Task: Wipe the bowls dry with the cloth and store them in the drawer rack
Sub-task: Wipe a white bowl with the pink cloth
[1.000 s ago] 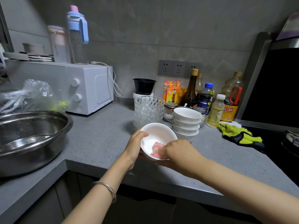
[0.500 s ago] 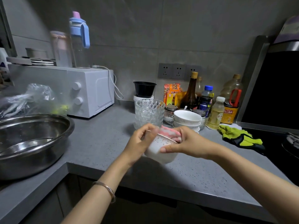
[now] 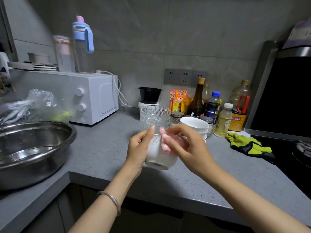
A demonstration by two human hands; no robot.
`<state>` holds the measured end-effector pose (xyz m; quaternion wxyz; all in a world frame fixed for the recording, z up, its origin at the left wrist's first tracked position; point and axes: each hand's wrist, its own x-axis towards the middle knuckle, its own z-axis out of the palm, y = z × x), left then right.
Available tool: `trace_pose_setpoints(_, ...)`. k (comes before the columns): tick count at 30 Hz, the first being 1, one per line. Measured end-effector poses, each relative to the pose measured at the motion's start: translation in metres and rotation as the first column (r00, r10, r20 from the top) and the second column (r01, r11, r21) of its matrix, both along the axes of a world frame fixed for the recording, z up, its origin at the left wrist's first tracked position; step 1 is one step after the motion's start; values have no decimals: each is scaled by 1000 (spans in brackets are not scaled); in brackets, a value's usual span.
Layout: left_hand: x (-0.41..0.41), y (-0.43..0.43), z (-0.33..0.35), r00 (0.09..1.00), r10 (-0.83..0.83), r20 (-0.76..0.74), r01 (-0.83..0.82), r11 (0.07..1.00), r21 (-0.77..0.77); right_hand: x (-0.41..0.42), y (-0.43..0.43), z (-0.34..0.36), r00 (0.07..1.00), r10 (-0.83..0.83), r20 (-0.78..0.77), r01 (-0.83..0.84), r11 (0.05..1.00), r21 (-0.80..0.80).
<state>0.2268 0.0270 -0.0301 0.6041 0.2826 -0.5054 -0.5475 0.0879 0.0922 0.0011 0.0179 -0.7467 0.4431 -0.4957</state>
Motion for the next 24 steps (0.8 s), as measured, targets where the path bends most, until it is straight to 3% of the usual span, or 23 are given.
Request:
trace_pose_setpoints(6, -5, 6, 7, 998, -23, -50, 26, 998, 53, 3, -9, -3, 1000, -13, 7, 12, 994, 110)
trace_pose_setpoints(10, -1, 6, 6, 978, -157, -137, 183, 961, 206, -1, -4, -7, 941, 136, 311, -197, 965, 175)
trace_pose_setpoints(12, -1, 8, 6, 969, -212, -124, 237, 943, 235, -2, -3, -9, 926, 141, 349, -214, 960, 180)
trace_pose_setpoints(14, 1, 5, 7, 987, -161, -10, 160, 971, 180, -4, -3, -8, 932, 128, 339, -204, 958, 200)
trace_pose_setpoints(16, 4, 1, 12, 986, -68, 151, 74, 997, -35, -6, -3, -3, 940, 97, 326, -176, 958, 224)
trace_pose_setpoints(18, 3, 3, 21, 947, -17, 320, 98, 966, -238, -7, -3, 1, 957, 70, 280, -139, 962, 234)
trace_pose_setpoints(20, -2, 8, 24, 901, 69, 429, 88, 938, -336, -6, -4, 1, 971, 61, 232, -116, 966, 230)
trace_pose_setpoints(22, -5, 11, 24, 916, 96, 390, 42, 943, -330, -3, -4, -1, 970, 76, 232, -126, 970, 207)
trace_pose_setpoints(24, -7, 14, 26, 969, 55, 243, -2, 977, -213, 0, -2, -1, 958, 108, 265, -157, 973, 171)
